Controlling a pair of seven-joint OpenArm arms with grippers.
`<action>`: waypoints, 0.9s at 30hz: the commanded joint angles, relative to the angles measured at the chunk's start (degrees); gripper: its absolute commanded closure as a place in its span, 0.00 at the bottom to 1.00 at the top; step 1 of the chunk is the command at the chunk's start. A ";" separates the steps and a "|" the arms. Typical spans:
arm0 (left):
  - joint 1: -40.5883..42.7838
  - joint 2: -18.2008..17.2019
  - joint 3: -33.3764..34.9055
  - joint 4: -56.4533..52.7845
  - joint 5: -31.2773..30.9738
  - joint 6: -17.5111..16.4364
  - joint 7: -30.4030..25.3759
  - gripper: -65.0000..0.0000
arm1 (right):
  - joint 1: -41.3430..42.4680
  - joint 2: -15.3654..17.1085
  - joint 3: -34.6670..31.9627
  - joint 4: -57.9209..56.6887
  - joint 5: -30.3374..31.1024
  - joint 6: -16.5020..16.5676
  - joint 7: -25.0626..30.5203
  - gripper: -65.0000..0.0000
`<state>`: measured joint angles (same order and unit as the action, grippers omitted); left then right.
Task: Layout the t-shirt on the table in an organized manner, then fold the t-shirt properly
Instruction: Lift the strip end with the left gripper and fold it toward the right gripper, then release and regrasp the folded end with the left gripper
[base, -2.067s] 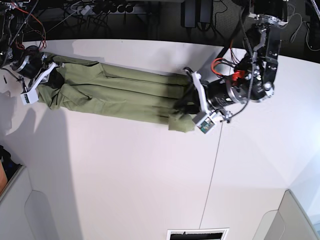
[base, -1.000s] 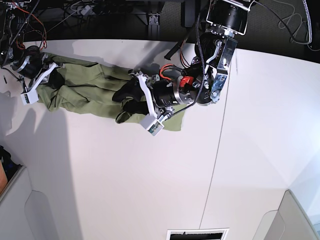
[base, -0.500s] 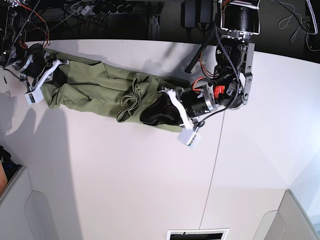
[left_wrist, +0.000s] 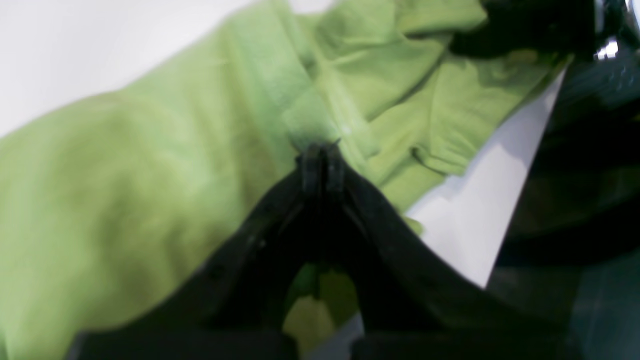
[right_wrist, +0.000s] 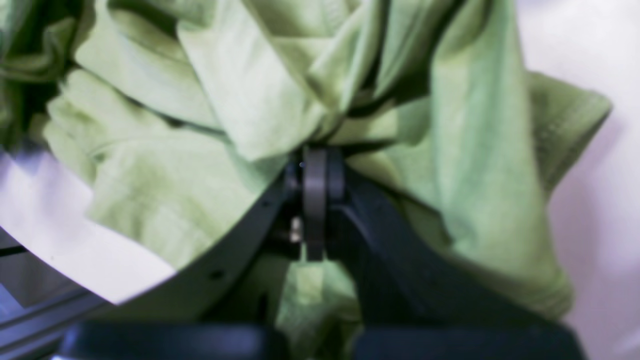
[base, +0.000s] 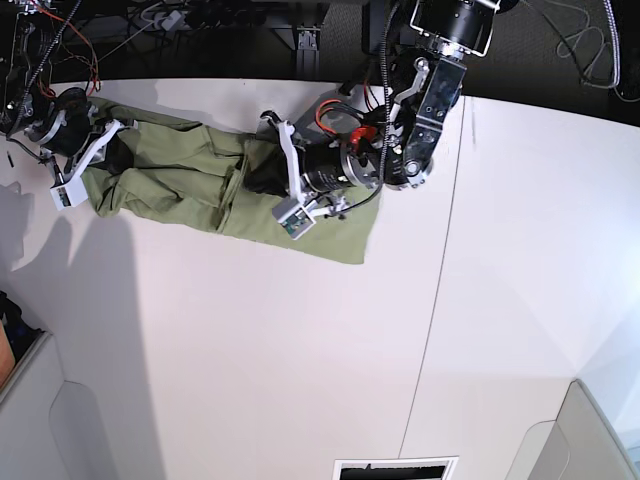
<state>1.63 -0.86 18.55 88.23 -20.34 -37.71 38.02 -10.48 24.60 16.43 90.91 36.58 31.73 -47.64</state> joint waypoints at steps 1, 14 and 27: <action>-1.18 0.79 -0.09 0.28 -0.96 0.70 -1.95 1.00 | 0.44 0.92 0.33 1.01 0.68 0.02 0.90 1.00; -3.65 0.96 -4.72 2.47 -6.91 -0.15 2.36 1.00 | 0.44 0.94 9.38 6.78 4.46 0.04 0.90 1.00; -3.65 -6.84 -8.07 2.47 -10.38 -0.42 3.58 1.00 | 0.31 1.97 17.29 -0.48 0.44 -1.88 -0.39 0.33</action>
<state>-0.97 -7.88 10.57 89.67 -29.36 -37.74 42.81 -10.61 25.34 33.30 89.56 36.29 29.63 -49.04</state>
